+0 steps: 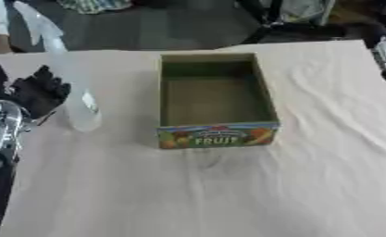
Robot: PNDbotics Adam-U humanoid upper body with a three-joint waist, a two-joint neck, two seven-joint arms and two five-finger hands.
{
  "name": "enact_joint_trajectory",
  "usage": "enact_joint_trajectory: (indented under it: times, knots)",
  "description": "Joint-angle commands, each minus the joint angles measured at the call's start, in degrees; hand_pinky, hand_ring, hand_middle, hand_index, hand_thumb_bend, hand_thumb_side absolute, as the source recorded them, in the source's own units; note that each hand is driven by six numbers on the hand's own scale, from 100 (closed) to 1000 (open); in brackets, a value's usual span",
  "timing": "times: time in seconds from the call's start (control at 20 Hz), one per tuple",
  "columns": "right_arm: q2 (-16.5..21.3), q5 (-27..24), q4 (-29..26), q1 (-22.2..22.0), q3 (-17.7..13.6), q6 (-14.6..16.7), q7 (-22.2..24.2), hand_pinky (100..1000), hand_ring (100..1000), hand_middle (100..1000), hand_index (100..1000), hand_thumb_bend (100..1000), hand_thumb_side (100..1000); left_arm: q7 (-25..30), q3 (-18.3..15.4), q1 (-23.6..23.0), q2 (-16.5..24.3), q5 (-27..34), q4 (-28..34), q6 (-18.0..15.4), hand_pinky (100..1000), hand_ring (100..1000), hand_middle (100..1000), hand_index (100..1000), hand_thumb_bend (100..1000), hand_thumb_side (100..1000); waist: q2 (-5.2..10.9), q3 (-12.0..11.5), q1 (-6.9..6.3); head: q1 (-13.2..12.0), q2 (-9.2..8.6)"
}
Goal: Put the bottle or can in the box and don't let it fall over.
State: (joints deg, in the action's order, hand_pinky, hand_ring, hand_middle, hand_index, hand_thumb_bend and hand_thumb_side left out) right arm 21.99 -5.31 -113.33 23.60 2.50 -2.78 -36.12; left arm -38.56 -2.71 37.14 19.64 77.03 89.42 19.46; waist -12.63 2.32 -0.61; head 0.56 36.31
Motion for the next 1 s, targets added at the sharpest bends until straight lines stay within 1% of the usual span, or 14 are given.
enact_joint_trajectory:
  times: [0.05,1.0]
  knots:
    - [1.0,0.0,-1.3,0.4,-0.3,0.0,-0.2,905,726,881,853,658,100,-0.1,-0.4,1.6,2.0,0.4,1.7,-0.5,100,100,126,1000,841,1000,1.22,0.0,0.01,-0.2,-0.46]
    - [0.9,-0.2,-1.3,0.3,-0.2,0.0,-0.3,904,725,880,853,658,100,-1.0,-1.2,4.4,3.5,0.4,2.3,-1.2,100,100,140,944,832,1000,1.48,0.0,-0.02,-0.3,-0.62]
